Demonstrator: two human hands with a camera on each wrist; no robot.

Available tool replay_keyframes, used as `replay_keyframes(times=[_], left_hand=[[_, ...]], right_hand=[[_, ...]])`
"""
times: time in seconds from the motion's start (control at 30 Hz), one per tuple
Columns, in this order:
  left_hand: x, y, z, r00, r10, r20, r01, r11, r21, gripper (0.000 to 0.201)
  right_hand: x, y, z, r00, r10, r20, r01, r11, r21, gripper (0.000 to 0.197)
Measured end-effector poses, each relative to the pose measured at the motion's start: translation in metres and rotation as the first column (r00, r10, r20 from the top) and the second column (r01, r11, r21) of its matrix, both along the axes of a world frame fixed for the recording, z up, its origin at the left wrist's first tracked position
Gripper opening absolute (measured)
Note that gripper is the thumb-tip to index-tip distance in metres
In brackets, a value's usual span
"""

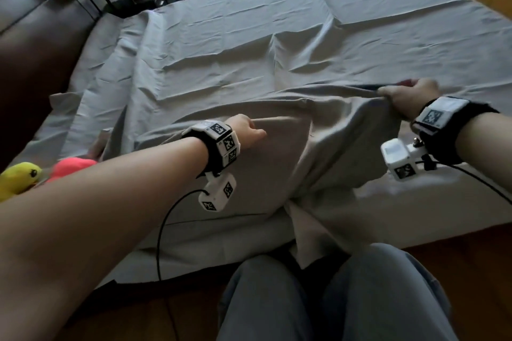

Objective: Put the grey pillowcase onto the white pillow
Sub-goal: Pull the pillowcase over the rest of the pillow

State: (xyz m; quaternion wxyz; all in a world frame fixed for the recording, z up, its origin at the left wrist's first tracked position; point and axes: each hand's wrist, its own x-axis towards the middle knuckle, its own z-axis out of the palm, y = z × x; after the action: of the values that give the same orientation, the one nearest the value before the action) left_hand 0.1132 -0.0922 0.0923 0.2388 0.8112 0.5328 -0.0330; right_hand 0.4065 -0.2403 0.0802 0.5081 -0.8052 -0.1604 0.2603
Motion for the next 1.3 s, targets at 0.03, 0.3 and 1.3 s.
replay_keyframes(times=[0.03, 0.3, 1.3], left_hand=[[-0.003, -0.001, 0.001, 1.000, -0.001, -0.016, 0.001, 1.000, 0.013, 0.025], [-0.031, -0.019, -0.001, 0.971, -0.101, -0.219, 0.109, 0.994, 0.026, 0.020], [-0.059, 0.093, -0.036, 0.927, 0.077, -0.368, -0.009, 0.983, 0.184, 0.048]], right_hand=[[-0.009, -0.004, 0.004, 0.994, 0.106, -0.024, -0.108, 0.990, -0.096, 0.020], [-0.035, -0.052, -0.004, 0.708, 0.647, -0.283, -0.646, 0.431, -0.631, 0.013], [-0.048, 0.144, 0.009, 0.728, 0.643, 0.238, -0.280, 0.595, -0.753, 0.054]])
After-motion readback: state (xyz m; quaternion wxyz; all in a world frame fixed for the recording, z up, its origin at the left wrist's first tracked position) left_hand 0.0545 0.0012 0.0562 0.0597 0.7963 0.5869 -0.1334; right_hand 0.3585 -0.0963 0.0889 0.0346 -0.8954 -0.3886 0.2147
